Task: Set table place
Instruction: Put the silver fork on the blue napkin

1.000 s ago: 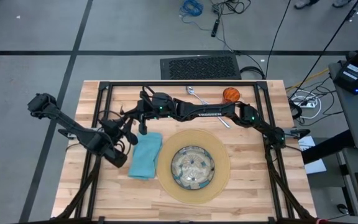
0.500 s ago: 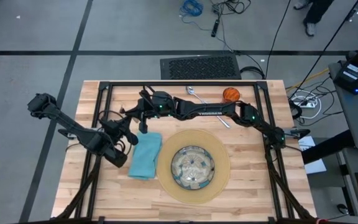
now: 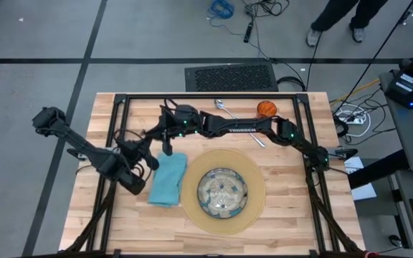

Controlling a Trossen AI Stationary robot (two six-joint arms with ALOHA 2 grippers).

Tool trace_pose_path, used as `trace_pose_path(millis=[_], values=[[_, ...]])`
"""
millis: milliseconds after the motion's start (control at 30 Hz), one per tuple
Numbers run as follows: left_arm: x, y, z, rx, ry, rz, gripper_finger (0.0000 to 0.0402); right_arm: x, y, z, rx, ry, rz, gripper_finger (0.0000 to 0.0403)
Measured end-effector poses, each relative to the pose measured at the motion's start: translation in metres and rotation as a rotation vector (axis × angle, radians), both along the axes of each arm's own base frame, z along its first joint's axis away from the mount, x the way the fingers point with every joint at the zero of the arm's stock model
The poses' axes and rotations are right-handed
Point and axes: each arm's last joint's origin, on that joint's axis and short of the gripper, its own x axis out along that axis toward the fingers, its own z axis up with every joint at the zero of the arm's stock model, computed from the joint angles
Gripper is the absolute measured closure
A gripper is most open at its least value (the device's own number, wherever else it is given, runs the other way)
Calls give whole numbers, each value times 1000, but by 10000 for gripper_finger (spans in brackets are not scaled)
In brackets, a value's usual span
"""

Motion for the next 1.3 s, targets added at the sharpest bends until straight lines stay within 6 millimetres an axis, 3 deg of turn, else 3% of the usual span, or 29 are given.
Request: trace_pose_path(millis=[500,767,1033,1300], values=[[-6,-12,-2,-69,63,-116,401,-2,3,-8,36,91,53,328],[-20,-12,4,-127,57,-176,401,-19,4,9,-7,202,89,328],[-38,-7,8,-321,123,-252,401,-55,3,56,-170,307,-6,328],[-50,-15,14,-648,203,-441,401,-114,-13,113,-277,415,-134,328]])
